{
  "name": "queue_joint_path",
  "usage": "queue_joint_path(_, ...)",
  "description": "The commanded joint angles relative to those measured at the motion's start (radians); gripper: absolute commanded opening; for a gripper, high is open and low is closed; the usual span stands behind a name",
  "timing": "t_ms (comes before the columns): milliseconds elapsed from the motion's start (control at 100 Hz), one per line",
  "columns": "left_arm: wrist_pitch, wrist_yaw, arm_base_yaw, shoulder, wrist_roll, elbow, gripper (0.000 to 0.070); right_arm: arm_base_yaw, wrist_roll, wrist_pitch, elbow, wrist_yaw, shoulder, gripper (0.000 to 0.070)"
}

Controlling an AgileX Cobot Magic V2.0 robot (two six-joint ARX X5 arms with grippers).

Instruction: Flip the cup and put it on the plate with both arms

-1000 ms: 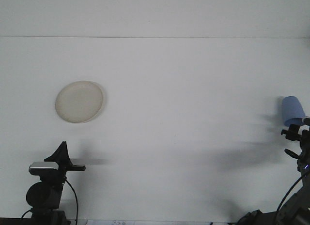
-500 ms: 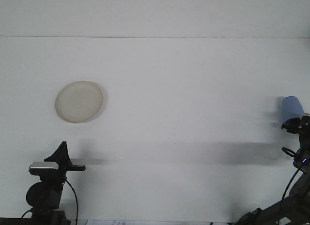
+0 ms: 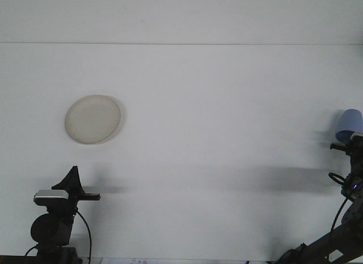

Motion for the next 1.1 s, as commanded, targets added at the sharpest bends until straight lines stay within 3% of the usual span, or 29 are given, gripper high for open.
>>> queue_joint_path(0,0.015,-0.002,0.002,-0.001,-0.005,-0.019,0.0013,-0.007,-0.006,0.011,0.009,-0.008,0.019,0.0006)
queue_joint_path(150,0.015,-0.002,0.002,-0.001,-0.005,-0.019,0.0013,-0.007,0.016,0.010,0.010,-0.026,0.019,0.0006)
queue_joint_path(320,0.015,-0.002,0.002,-0.001,-0.006,-0.019,0.0012,-0.002,0.105,-0.067,0.010,-0.023,-0.041,0.0006)
queue_joint_path(660,0.015,-0.002,0.002,-0.001,-0.005,-0.019,0.0013,0.089,0.420,-0.539,0.010,0.013,-0.436,0.0004)
queue_joint_path(810,0.015,-0.002,0.002,-0.001,-0.005,-0.019,0.0013,0.254,0.443,-0.743,0.010,0.118,-0.629,0.0004)
queue_joint_path(1090,0.015,-0.002,0.002,-0.001,-0.005,-0.019,0.0012,0.631,0.373,-1.304,0.140,0.126,-0.794,0.0004)
